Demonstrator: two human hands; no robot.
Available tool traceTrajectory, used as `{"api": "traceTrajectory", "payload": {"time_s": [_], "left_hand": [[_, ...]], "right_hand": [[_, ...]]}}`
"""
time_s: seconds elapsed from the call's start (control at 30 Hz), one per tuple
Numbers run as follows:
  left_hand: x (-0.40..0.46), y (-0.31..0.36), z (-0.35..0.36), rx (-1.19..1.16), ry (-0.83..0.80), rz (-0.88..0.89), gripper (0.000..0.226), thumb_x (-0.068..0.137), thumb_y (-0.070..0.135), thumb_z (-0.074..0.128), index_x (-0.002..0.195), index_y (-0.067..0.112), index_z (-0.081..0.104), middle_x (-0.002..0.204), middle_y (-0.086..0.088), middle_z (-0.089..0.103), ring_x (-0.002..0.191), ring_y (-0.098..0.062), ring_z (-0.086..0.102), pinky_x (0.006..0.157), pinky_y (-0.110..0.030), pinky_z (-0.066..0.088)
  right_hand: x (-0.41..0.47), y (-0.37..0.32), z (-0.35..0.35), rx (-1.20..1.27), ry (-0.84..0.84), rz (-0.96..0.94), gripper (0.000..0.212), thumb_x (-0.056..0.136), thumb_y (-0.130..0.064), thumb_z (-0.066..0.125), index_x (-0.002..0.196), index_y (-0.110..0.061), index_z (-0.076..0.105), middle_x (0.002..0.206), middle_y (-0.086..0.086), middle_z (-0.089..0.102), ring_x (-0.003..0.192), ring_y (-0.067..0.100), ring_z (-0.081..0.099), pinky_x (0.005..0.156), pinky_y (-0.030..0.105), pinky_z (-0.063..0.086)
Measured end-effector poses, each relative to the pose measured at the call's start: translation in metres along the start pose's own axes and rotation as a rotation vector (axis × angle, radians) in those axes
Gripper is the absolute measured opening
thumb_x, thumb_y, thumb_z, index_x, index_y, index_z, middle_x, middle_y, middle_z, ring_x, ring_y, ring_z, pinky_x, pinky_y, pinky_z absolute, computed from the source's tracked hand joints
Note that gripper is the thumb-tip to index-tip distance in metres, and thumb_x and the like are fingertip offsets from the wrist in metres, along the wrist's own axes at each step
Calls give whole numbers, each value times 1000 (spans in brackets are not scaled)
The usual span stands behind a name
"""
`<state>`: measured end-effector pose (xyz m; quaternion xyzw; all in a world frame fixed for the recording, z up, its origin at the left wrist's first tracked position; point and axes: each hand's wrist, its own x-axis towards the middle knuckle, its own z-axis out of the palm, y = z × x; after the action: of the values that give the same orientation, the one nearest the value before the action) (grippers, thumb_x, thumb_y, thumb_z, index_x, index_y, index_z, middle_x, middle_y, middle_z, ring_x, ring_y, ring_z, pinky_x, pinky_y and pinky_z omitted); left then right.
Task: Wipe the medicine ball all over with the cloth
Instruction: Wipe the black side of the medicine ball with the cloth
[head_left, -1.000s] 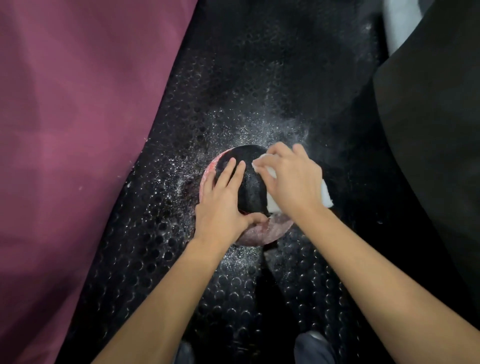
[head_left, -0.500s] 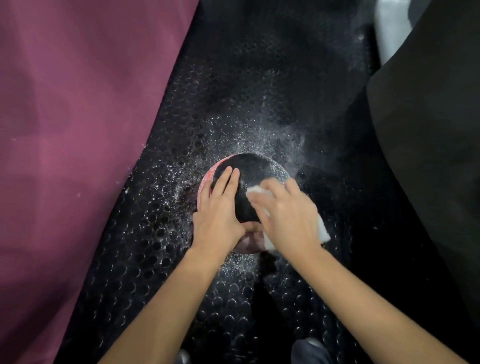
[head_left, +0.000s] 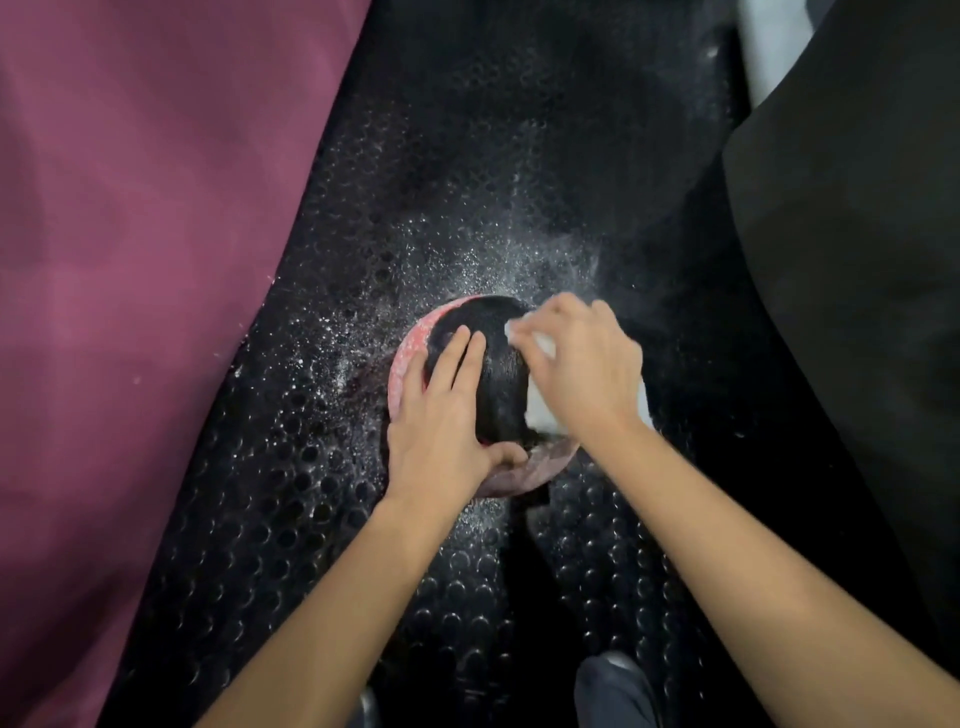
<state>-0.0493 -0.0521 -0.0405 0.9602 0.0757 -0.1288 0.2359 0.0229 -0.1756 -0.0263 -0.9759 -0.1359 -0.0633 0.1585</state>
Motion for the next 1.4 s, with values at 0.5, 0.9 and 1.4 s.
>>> {"api": "traceTrajectory", "payload": {"time_s": [0.5,0.9,1.4], "left_hand": [[10,-6,-15,13,-21,17,107,76,61,68,155,24,6,162,10,6,149,-18,8,116,-40,29],[-4,-25,-13,-73,-60,6,117,70,50,79,155,28,3,162,15,-2,150,-15,0,120,-35,12],[-10,-16,-12,-22,-117,-24,121,71,49,79,154,30,-7,160,14,-8,149,-22,-2,120,-40,19]], "right_hand": [[-6,-3,6,123,-92,101,18,94,-39,54,103,-37,70,102,-13,58,93,13,48,62,28,33],[12,0,6,166,-200,165,14,92,-41,57,96,-39,70,106,-14,62,100,15,54,72,34,46],[-11,-6,-2,97,-228,97,16,93,-38,56,99,-38,70,108,-16,60,100,13,52,70,30,43]]}}
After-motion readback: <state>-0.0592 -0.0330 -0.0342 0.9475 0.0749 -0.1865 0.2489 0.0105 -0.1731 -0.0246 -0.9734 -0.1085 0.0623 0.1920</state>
